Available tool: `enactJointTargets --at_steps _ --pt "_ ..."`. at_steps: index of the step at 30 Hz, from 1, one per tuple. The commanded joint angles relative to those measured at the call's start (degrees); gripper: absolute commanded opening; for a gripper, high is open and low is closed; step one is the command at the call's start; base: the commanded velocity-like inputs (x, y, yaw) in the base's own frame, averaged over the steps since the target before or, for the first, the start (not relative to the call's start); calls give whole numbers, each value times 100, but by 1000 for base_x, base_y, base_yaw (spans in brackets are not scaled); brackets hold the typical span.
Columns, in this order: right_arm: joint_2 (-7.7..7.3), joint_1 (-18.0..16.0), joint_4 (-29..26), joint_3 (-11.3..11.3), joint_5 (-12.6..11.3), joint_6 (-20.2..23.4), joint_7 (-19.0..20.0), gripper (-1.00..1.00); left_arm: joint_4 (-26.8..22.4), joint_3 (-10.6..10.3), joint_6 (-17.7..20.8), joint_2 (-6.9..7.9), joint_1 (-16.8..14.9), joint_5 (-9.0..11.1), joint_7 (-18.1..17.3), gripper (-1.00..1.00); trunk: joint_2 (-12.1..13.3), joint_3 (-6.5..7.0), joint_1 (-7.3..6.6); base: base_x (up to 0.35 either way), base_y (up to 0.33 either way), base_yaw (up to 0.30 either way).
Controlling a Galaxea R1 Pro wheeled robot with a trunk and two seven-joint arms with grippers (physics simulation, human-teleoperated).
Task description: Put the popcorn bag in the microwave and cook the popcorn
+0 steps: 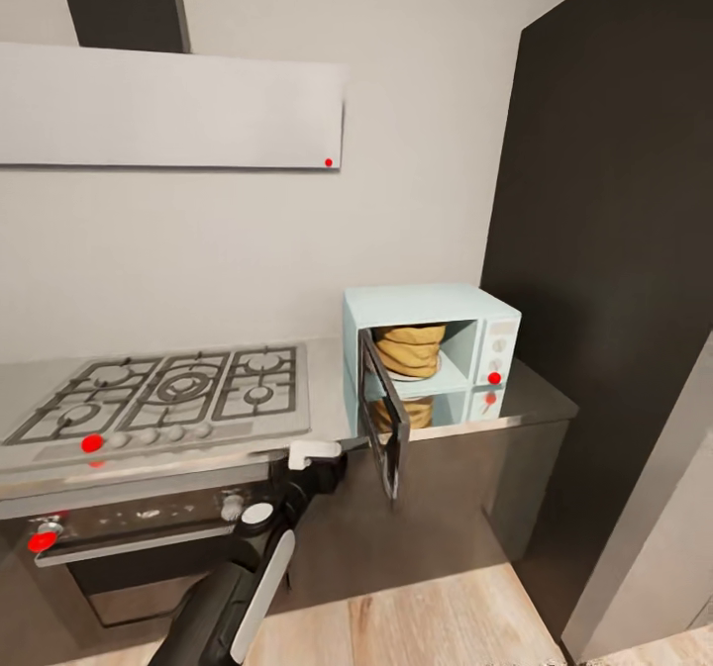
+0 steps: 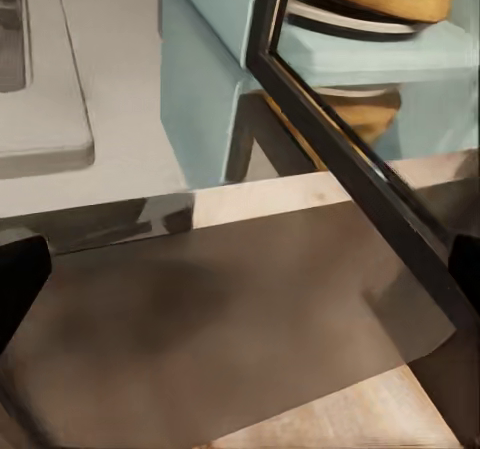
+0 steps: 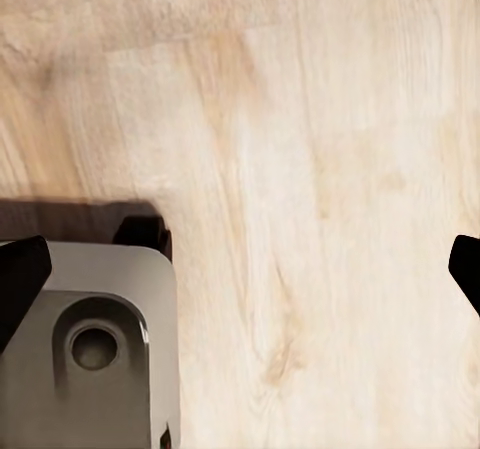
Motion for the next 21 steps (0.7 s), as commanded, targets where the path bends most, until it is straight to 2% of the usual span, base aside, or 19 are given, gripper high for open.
enactJointTargets --at_steps 1,6,12,21 --pt "-5 -8 8 -48 51 10 12 100 -12 -23 18 6 -4 61 51 100 -6 -2 1 0 0 -195" --pt "-2 -8 8 -48 51 10 7 100 -8 -42 -30 29 -4 90 41 100 -6 25 1 0 0 -195" --pt "-2 -8 8 -48 51 2 5 100 -2 -33 -330 48 -4 209 36 100 -6 58 1 0 0 -195" --pt "-2 -8 8 -48 51 -7 5 100 -8 -85 -357 52 -4 211 32 100 -6 108 1 0 0 -195"
